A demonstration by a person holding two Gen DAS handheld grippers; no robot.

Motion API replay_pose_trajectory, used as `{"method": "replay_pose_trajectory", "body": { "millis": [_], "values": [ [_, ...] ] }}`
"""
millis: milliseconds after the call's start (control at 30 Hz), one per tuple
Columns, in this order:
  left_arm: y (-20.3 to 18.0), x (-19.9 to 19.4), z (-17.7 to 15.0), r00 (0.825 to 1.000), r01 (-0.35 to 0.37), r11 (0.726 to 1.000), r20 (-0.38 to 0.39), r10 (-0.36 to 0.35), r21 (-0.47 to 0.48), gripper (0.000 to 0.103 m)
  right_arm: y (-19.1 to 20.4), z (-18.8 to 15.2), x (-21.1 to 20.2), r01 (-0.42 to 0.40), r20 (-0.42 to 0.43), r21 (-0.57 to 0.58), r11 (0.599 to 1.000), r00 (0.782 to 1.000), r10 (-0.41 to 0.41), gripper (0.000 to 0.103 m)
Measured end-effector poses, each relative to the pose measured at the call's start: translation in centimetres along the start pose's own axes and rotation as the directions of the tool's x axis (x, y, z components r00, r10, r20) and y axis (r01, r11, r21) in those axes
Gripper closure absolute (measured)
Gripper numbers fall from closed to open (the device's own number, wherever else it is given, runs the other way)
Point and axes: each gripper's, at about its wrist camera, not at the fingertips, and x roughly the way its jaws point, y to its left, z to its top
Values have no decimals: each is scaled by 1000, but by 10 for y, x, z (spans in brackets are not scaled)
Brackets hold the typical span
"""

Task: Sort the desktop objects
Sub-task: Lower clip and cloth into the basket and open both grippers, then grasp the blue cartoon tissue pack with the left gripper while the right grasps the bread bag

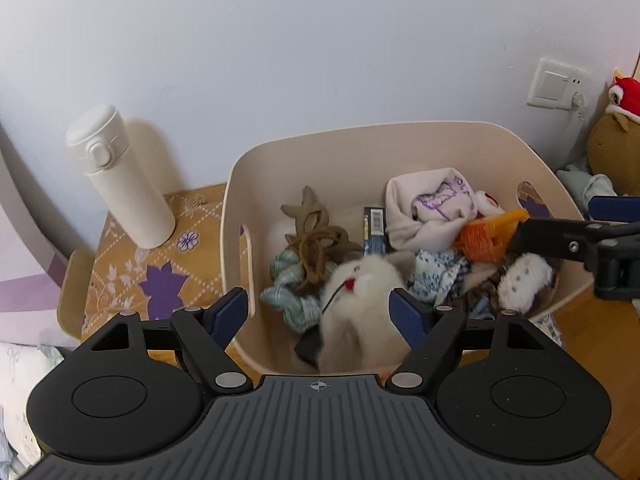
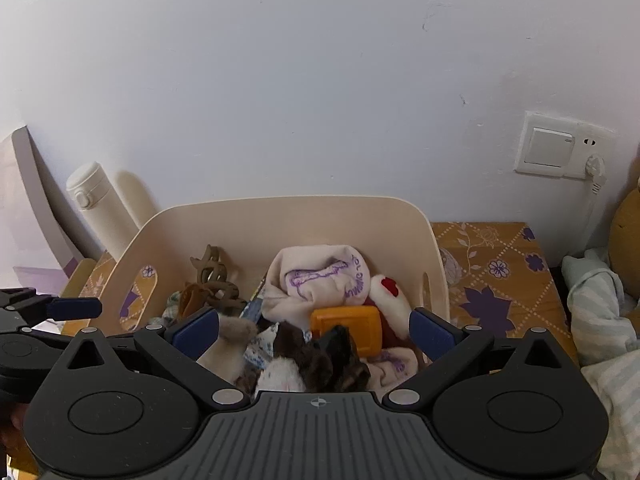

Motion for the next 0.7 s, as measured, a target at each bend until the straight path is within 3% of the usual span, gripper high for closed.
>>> {"method": "replay_pose_trajectory", "body": {
  "millis": [267,433,700],
  "values": [
    [5,-23,-23,1000,1,1000,16,-1,3,23,-21,-22,-19,15,-1,31,999,1000,-15,0],
    [6,-25,-37,1000,-8,1000,-5,8,-21,22,-41,-30,-28,22,-17,37,999,1000,-22,0],
    [-14,-19,-66,999,4,1000,-48,-2,31,22,-70,-54,-33,50,-58,13,999,997,-49,0]
  ]
}}
